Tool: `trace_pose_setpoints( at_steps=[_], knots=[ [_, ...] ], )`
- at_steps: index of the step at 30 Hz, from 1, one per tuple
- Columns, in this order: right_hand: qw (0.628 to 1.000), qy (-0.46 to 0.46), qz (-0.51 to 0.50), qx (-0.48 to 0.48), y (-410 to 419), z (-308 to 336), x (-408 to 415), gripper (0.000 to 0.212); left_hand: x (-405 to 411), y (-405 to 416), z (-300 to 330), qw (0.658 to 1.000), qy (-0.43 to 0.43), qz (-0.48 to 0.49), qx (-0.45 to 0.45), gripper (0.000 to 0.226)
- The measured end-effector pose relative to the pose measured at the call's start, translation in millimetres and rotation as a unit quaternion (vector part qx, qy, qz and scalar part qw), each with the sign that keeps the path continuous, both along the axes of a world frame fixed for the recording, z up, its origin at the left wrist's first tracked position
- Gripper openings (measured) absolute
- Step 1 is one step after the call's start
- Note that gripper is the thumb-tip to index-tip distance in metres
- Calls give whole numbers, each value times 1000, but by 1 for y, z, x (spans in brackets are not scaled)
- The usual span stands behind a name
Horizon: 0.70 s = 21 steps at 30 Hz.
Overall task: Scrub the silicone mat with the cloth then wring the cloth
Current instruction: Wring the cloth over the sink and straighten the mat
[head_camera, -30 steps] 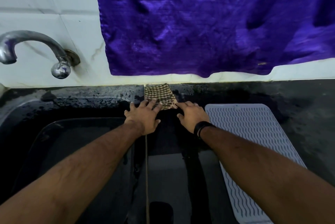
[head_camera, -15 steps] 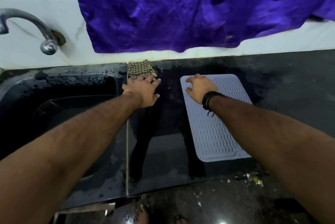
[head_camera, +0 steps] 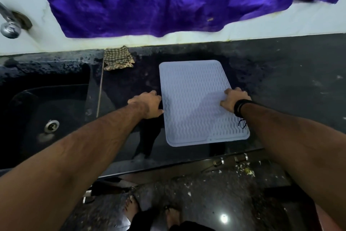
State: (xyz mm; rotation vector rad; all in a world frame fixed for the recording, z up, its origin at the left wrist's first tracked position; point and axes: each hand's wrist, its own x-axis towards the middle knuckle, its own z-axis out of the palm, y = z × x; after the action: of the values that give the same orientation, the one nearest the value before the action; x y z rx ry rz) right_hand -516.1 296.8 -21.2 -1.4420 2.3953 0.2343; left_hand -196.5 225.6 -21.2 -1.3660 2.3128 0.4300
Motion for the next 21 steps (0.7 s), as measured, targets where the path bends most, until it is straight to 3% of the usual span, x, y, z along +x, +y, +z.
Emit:
trace_pose_setpoints(
  at_steps=[5, 8, 11, 15, 17, 21],
  knots=[
    [998, -20, -61, 16, 16, -12, -24, 66, -25, 13, -10, 996, 54, 49, 46, 55],
    [997, -42, -64, -2, 15, -14, -26, 57, -35, 16, -9, 985, 105, 125, 53, 51],
    [991, -91, -89, -38, 8, -13, -27, 35, -39, 17, -10, 943, 202, 246, 100, 34],
    [980, -147, -122, -63, 1, -14, -30, 18, -40, 21, -12, 841, 323, 397, 175, 29],
    [976, -162, -129, -67, -2, -15, -31, 20, -40, 22, -14, 827, 336, 412, 183, 26],
    [972, -175, -135, -76, -6, -12, -32, 29, -44, 27, -14, 839, 313, 400, 195, 20]
  ],
)
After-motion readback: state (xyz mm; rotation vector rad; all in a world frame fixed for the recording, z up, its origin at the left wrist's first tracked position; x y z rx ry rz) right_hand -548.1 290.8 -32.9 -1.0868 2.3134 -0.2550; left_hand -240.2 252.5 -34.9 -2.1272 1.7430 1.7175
